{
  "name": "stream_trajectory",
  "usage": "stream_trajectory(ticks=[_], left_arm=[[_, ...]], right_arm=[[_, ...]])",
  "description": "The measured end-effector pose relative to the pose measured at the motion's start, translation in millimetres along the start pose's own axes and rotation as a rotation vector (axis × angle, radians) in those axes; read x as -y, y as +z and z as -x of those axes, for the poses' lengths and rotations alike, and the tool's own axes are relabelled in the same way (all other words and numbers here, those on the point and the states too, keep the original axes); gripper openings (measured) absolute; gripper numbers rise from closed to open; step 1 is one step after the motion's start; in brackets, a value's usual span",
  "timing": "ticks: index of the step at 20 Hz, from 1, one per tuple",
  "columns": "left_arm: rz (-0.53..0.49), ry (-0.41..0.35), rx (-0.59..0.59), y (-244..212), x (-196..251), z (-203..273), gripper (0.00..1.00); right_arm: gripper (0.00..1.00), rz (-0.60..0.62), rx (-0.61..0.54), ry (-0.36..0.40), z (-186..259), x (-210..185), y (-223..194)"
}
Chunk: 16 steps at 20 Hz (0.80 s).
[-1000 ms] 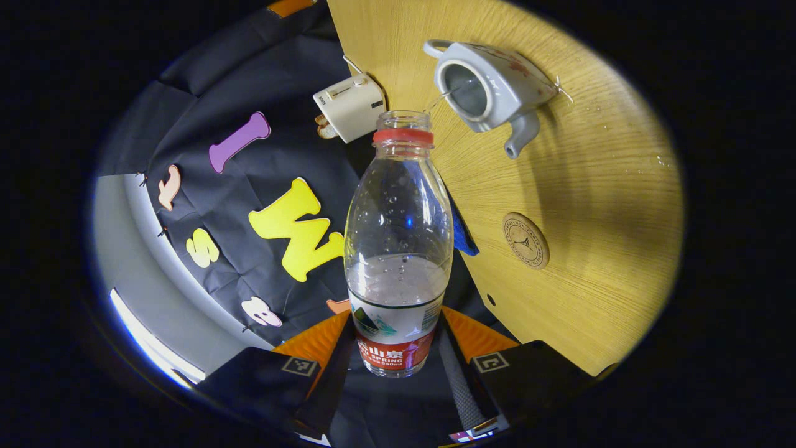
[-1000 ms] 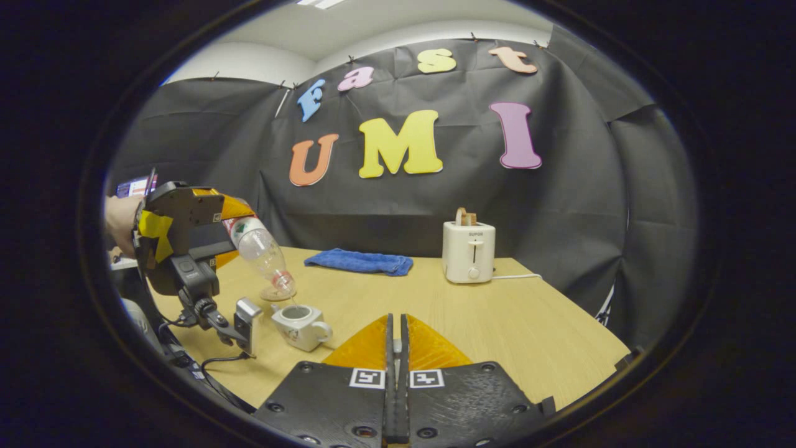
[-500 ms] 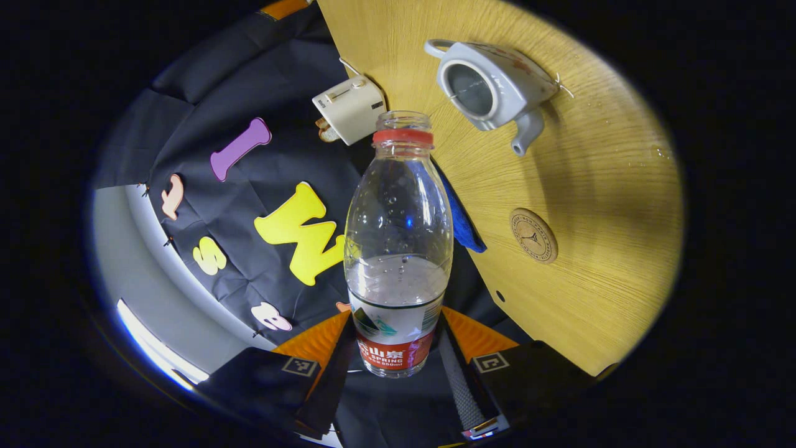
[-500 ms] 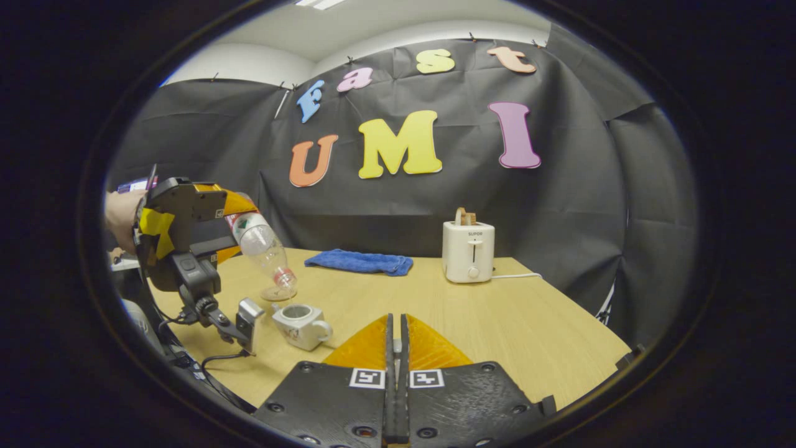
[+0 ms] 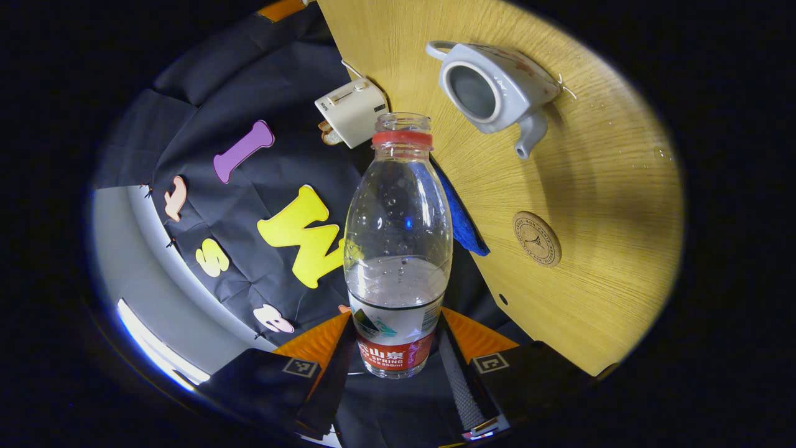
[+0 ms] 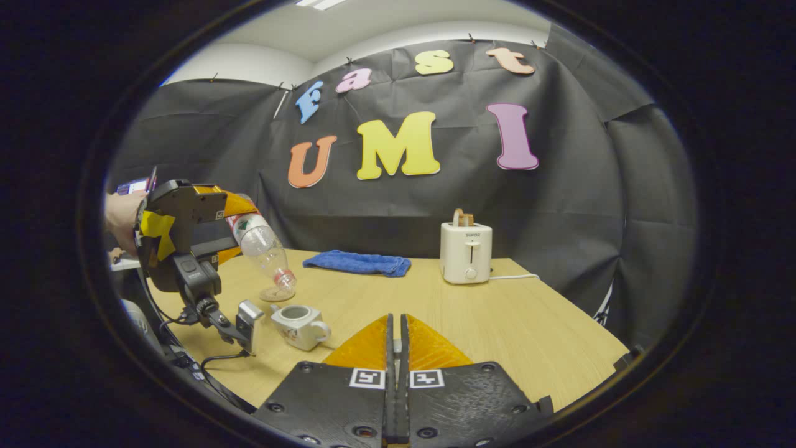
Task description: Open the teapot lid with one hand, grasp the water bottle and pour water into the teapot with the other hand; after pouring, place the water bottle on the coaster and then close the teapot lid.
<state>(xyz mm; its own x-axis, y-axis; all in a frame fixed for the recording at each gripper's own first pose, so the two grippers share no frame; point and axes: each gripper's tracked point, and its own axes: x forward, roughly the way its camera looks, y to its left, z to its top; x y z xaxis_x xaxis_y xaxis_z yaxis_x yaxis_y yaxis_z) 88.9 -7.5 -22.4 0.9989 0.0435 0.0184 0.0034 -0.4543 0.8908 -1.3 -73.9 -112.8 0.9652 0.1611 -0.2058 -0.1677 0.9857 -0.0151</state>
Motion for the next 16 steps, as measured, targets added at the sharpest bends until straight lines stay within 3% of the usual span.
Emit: stream_trajectory(ticks=[3, 7, 9, 12, 16], left_arm=[[0.108, 0.001, 0.004, -2, 7, -2, 0.75], [0.419, -0.064, 0.009, -15, 28, -2, 0.75], [0.629, -0.094, -0.006, -22, 37, 2, 0.74], [1.021, -0.132, -0.019, -24, 51, 9, 0.75], [1.488, -0.135, -0.035, -22, 60, 8, 0.75]], right_arm=[[0.0, -0.001, -0.004, -0.005, 1, 0, 2], [0.0, -0.008, -0.009, -0.003, 0, -4, 5], [0.0, -0.011, -0.008, 0.003, 1, -9, 8], [0.0, -0.019, -0.002, 0.005, 1, -14, 13], [0.0, -0.018, 0.002, 0.003, 1, -20, 18]])
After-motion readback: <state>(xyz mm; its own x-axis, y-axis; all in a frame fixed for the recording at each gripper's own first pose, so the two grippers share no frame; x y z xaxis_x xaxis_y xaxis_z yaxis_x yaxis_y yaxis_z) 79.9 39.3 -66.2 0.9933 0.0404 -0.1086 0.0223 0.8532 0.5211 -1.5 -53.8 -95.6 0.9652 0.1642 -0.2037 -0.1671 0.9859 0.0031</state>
